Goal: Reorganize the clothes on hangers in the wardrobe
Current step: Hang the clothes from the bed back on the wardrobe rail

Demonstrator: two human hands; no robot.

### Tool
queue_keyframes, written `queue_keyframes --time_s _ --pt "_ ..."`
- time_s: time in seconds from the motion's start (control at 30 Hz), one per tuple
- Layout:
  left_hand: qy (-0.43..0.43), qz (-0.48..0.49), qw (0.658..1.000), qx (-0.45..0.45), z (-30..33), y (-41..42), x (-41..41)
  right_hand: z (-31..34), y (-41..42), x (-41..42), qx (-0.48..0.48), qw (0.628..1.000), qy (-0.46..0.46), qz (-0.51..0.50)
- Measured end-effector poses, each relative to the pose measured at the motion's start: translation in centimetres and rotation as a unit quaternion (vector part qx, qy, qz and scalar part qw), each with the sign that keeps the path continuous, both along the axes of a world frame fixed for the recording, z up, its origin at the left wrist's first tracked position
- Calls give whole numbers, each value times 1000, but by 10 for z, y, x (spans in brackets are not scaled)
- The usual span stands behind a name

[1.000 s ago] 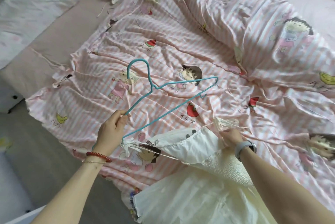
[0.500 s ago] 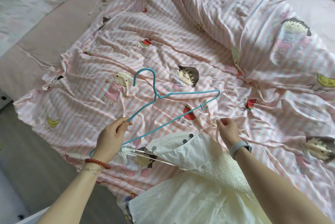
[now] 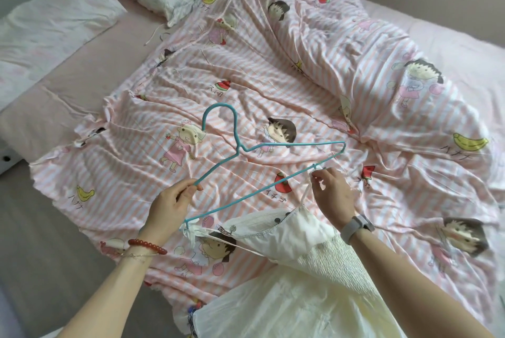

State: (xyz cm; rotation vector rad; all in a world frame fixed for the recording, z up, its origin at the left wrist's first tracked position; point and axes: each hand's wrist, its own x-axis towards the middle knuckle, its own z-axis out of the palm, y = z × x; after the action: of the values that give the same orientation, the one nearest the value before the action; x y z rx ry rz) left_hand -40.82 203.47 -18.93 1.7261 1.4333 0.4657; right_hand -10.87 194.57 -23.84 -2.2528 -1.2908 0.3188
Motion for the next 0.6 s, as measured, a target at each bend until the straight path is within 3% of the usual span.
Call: queue_keyframes --time_s 0.1,0.3,0.47,0.6 --pt "-44 44 998 29 15 2 -14 18 0 -2 72 992 -84 53" --pt "-100 145 978 109 63 3 -76 92 32 -29 203 963 -153 92" --pt "-137 215 948 192 126 -21 -156 177 58 -113 297 919 -175 191" --pt "-91 228 938 244 174 -70 -245 242 64 -212 305 873 -236 299"
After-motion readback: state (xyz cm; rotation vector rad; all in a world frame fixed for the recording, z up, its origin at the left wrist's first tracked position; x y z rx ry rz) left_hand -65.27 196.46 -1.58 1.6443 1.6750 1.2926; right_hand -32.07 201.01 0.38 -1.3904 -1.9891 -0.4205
